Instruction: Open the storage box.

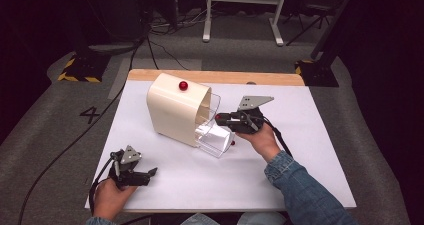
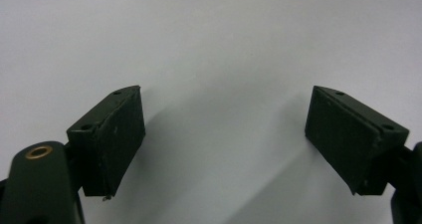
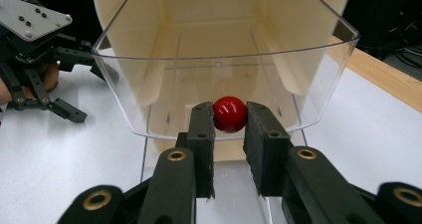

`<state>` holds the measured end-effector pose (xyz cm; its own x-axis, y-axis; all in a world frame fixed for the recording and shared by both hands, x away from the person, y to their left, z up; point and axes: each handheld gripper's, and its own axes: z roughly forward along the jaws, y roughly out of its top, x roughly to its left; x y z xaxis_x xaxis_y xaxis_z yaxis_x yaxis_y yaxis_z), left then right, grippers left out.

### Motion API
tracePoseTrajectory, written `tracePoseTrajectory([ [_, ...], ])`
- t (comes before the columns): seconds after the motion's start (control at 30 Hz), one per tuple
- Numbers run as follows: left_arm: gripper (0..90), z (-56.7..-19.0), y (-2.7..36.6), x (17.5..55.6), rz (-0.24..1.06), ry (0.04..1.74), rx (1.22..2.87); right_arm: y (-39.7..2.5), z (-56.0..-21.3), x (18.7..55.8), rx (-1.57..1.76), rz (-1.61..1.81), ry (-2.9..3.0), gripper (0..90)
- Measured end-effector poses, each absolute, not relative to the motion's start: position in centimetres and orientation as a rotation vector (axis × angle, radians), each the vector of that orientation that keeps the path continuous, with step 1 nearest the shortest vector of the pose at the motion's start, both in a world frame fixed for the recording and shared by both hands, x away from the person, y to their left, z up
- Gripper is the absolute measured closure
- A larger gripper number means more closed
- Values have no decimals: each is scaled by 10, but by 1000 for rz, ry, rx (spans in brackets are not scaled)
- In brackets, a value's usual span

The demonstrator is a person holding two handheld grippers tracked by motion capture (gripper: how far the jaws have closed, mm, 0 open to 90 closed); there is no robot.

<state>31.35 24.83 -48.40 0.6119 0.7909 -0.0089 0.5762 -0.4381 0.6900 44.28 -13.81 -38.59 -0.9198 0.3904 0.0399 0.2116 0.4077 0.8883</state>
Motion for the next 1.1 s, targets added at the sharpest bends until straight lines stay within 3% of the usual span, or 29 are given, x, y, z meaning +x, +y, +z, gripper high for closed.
tracePoseTrajectory([
  [0.83, 159, -484, 249, 315, 414, 1069, 2170, -174, -389, 424, 558, 1530, 2465, 737],
  [1.1, 160, -484, 248, 315, 414, 1069, 2172, -173, -397, 423, 566, 1481, 2475, 638],
])
